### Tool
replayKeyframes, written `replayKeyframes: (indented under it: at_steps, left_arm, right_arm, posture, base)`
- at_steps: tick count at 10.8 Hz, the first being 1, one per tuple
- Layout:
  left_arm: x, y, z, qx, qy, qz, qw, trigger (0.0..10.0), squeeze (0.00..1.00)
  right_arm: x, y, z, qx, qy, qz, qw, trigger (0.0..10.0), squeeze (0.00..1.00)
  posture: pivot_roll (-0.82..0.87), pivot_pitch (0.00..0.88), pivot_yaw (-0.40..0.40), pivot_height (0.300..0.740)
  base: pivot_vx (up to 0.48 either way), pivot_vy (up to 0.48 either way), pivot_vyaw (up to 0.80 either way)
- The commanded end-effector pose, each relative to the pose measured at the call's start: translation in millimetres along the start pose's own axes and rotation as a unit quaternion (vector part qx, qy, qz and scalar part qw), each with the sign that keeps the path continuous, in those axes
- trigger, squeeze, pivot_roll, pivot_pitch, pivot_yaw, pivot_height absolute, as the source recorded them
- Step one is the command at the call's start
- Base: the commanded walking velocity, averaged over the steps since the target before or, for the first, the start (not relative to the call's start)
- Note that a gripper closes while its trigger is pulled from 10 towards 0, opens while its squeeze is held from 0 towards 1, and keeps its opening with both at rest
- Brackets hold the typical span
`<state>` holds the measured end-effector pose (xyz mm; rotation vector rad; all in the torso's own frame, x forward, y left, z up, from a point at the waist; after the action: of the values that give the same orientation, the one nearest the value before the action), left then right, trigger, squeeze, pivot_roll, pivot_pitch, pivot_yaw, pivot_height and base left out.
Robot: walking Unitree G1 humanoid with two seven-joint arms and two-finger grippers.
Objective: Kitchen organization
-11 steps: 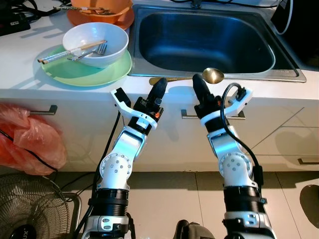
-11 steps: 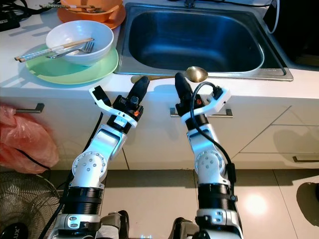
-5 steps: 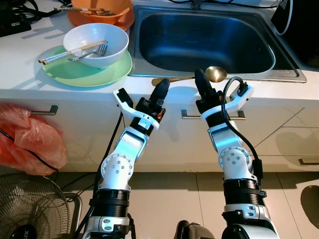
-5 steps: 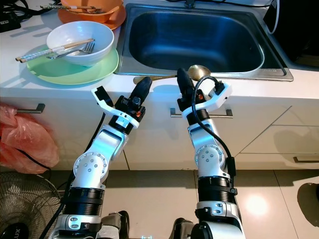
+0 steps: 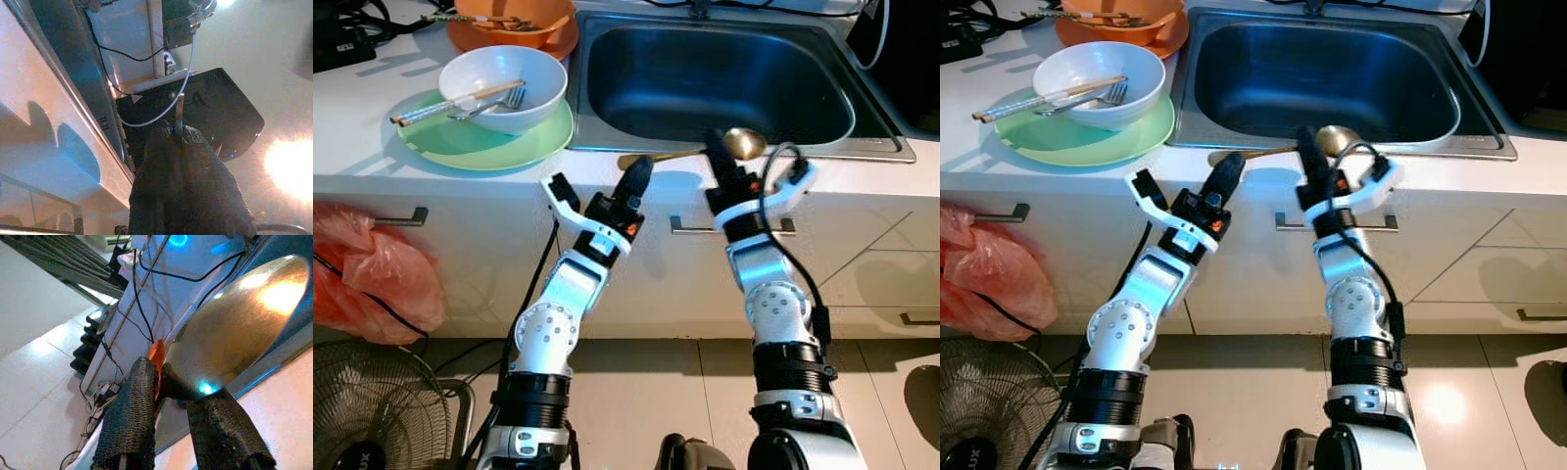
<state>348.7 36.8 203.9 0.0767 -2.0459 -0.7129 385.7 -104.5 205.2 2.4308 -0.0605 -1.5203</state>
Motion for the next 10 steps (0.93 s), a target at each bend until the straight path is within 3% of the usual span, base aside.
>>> replayKeyframes:
  at_steps: [1, 2, 6, 10]
  left_arm:
    - [29.4, -21, -12.6, 0.008, -0.038, 0.059, 0.997, 10.0, 0.00]
    - [29.4, -21, -12.6, 0.007, -0.038, 0.059, 0.998, 10.0, 0.00]
    - [27.0, -23, -12.6, 0.002, -0.032, 0.055, 0.998, 10.0, 0.00]
    - [22.4, -29, -13.4, -0.027, -0.020, 0.010, 0.999, 10.0, 0.00]
  right_arm:
    - [-11.9, 0, -8.9, 0.017, 0.018, -0.018, 1.000, 3.8, 0.00]
    - [-12.6, 1, -9.7, 0.022, 0.019, -0.021, 0.999, 0.0, 0.00]
    - [-16.8, 6, -14.3, 0.035, 0.021, -0.040, 0.998, 0.0, 0.00]
    - [-23.5, 8, -15.7, 0.046, 0.029, -0.073, 0.996, 0.0, 0.00]
  posture:
    - [0.13, 0.143, -0.036, 0.740]
    - [0.13, 0.143, -0.036, 0.740]
    - [0.12, 0.145, -0.035, 0.740]
    - [0.12, 0.147, -0.032, 0.740]
  base:
    - [0.000, 0.000, 0.00]
    - [0.000, 0.000, 0.00]
    - [0.000, 0.000, 0.00]
    - [0.000, 0.000, 0.00]
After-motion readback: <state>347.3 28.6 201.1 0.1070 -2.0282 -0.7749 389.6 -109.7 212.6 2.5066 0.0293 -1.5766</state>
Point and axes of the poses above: a point about 5 cm out from each wrist's last joint towards the gripper, its own z axis pointing back from the gripper into the wrist, its own y axis along the axis of the wrist's last joint, x = y × z, the point moved 4 cm from there along -z, pointing out of the wrist towards the gripper, and after that the axes turned 14 degrees about -z, right-handed, at the moved point
